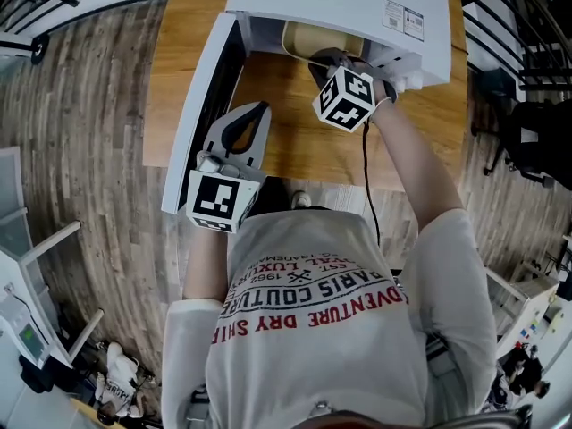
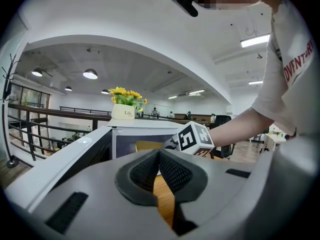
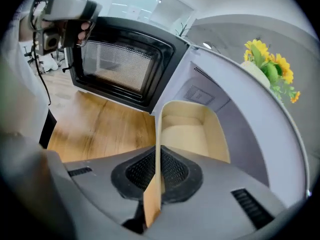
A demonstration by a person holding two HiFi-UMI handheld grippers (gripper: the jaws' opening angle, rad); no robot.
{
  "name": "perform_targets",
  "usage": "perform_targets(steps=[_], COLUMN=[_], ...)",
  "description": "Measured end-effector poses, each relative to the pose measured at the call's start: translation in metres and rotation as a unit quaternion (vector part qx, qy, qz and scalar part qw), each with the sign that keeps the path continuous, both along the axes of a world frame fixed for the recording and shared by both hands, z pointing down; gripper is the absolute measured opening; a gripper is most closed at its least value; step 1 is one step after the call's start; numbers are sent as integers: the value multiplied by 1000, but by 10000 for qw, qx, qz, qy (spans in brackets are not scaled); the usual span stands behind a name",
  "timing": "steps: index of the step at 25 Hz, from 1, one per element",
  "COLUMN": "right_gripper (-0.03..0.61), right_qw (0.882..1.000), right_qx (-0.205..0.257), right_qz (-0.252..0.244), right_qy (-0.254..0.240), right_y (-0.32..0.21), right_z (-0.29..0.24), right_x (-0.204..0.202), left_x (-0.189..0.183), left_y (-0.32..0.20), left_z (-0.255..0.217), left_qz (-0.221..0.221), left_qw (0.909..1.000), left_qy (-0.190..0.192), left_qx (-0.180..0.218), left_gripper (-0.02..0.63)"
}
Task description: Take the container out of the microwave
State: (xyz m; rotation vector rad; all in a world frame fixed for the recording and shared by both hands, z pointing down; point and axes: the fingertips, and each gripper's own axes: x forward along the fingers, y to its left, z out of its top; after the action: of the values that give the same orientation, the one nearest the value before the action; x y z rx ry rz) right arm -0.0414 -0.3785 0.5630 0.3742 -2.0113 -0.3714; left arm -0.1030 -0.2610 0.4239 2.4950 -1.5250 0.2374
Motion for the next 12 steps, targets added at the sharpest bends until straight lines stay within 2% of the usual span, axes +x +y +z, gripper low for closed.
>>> perform_targets(steps=[5, 12], right_gripper=[34, 34], right_qw=[9996, 9958], right_qx=[37, 7], right_qz=[68, 452], right_qy=[-262, -802], right_y=[32, 76], right_z=[-20, -50], right_x=[19, 31], left_x=[15, 17], left_y=[14, 24], left_z=[-9, -21], left_qz=[12, -19], left_qw=[9999, 9997], left_qy=[-88, -126], left_qx=[94, 217], left_gripper=[17, 16])
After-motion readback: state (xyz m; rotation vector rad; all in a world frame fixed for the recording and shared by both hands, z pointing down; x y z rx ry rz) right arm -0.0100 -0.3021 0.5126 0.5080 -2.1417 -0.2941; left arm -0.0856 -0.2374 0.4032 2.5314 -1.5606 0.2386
